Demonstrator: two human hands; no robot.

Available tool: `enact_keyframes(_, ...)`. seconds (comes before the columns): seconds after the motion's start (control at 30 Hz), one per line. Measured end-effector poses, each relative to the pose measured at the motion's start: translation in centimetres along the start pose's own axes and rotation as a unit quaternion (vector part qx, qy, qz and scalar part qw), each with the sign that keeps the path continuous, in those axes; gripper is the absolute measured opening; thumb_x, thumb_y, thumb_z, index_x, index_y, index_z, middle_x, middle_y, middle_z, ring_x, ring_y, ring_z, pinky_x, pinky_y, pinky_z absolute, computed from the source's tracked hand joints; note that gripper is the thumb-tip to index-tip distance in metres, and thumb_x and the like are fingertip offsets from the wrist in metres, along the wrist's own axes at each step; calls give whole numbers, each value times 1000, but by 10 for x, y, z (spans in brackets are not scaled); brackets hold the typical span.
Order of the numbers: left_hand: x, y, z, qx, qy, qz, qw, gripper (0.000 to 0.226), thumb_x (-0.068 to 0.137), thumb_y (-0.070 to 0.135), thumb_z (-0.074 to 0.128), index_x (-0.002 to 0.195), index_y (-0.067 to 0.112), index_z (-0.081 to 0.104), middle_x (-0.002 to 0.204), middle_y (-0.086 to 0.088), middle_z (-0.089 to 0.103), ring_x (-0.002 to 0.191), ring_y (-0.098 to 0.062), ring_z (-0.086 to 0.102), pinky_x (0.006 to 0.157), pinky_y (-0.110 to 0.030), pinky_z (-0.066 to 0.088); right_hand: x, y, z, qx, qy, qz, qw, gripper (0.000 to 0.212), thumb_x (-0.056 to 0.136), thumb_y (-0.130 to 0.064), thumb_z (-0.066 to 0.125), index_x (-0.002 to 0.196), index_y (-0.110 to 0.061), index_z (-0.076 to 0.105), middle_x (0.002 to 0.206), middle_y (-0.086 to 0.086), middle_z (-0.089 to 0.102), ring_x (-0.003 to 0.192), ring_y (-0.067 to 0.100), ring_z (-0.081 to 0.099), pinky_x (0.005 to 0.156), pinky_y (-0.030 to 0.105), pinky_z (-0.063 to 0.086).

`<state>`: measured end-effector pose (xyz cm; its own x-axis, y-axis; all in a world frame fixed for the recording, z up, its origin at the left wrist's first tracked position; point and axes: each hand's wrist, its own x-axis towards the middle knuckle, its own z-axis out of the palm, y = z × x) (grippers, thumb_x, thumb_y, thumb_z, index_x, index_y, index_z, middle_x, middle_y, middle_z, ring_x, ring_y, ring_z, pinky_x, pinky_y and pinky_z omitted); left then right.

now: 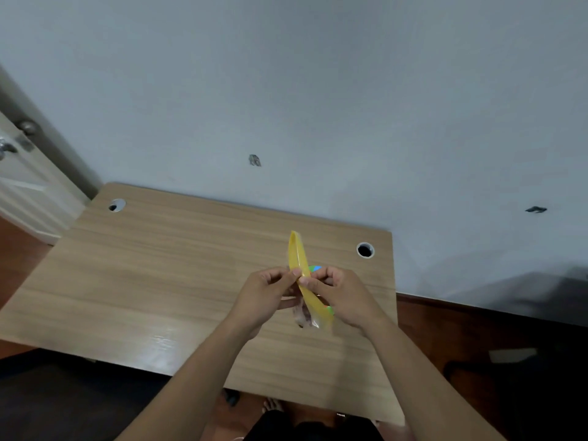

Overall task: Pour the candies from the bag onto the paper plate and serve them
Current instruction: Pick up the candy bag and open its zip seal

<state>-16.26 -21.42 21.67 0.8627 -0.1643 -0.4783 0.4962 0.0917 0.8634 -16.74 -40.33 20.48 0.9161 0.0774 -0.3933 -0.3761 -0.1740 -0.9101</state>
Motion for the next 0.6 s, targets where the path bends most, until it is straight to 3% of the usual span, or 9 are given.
enact_keyframes(0.1,1,-6,0,5,12,15,1000,30,106,19,66,103,-8,80,103,-30,81,96,-31,79,96,-44,67,0,4,2,-24,5,-5,1000,33,94,-38,82,101,-7,74,98,17,83,74,12,71,71,31,53)
enact_keyframes(0.27,1,-16,7,-49,58,25,997,28,108,12,62,94,-7,77,66,1,75,75,-13,78,99,-40,64,-1,6,10,-10,58,9,998,27,94,-40,82,99,-15,76,99,5,85,86,10,78,79,27,57)
enact_keyframes(0.33,1,-19,8,-67,71,26,995,29,108,12,61,97,-10,77,72,-3,79,77,-14,79,96,-36,66,3,12,13,3,78,23,997,26,92,-42,82,98,-17,77,99,4,85,92,15,80,84,31,60)
enact_keyframes(0.4,3,-19,5,-113,94,21,989,28,109,12,60,95,-8,74,82,-10,83,79,-17,81,85,-28,68,7,16,15,33,106,42,993,33,88,-48,81,99,-17,77,100,5,85,98,21,81,93,42,64)
enact_keyframes(0.47,4,-15,0,-149,117,18,982,24,108,12,61,93,-5,70,88,-15,83,82,-20,83,76,-25,68,15,20,14,94,142,69,983,34,89,-45,78,102,-14,76,105,9,83,102,27,81,92,53,67)
enact_keyframes(0.53,5,-12,-6,-102,134,28,985,23,107,13,63,90,-3,68,86,-17,81,83,-22,82,76,-28,69,19,18,8,116,164,72,977,22,96,-32,75,100,-10,73,107,14,81,104,29,81,86,52,69)
enact_keyframes(0.6,6,-10,-17,12,159,58,985,27,104,16,66,80,3,66,79,-16,78,77,-20,82,77,-38,71,19,14,1,67,181,49,980,26,89,-38,74,97,-13,71,104,9,80,102,26,80,84,52,69)
